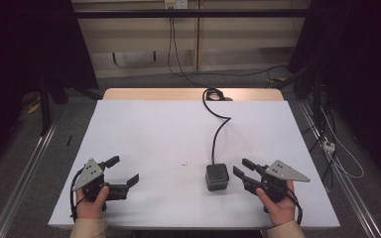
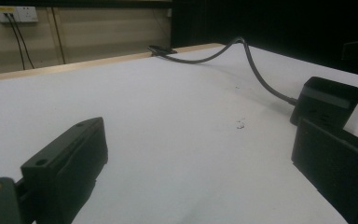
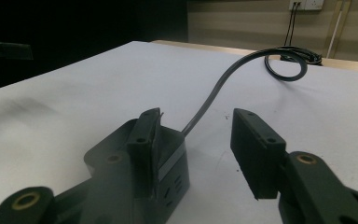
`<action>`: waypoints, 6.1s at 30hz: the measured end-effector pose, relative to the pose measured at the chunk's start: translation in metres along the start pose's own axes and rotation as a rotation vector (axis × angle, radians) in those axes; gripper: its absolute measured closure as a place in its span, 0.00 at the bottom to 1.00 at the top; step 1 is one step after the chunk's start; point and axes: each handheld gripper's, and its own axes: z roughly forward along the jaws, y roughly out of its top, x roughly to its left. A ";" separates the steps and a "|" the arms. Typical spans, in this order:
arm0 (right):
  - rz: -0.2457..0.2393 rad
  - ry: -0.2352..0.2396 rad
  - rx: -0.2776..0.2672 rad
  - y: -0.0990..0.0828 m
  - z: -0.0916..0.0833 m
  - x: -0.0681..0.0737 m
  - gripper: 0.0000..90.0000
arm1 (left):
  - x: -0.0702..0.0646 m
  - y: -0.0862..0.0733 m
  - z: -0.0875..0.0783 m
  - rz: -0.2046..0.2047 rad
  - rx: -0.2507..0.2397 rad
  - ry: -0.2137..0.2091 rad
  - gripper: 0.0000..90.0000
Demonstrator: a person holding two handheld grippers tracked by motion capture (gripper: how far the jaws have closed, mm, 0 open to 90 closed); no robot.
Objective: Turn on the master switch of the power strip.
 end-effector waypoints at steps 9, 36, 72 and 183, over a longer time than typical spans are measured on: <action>-0.006 0.036 0.008 0.001 0.006 0.004 0.71 | 0.000 0.000 -0.001 0.001 0.000 -0.001 0.04; -0.009 0.101 0.026 0.003 0.015 0.011 0.90 | -0.002 0.000 0.000 0.004 -0.001 -0.007 0.04; -0.021 0.160 0.067 0.006 0.025 0.021 1.00 | -0.002 0.001 0.000 0.014 -0.002 -0.011 0.04; -0.121 0.142 0.153 0.000 0.033 0.032 1.00 | -0.005 0.001 0.001 0.015 0.001 -0.023 0.04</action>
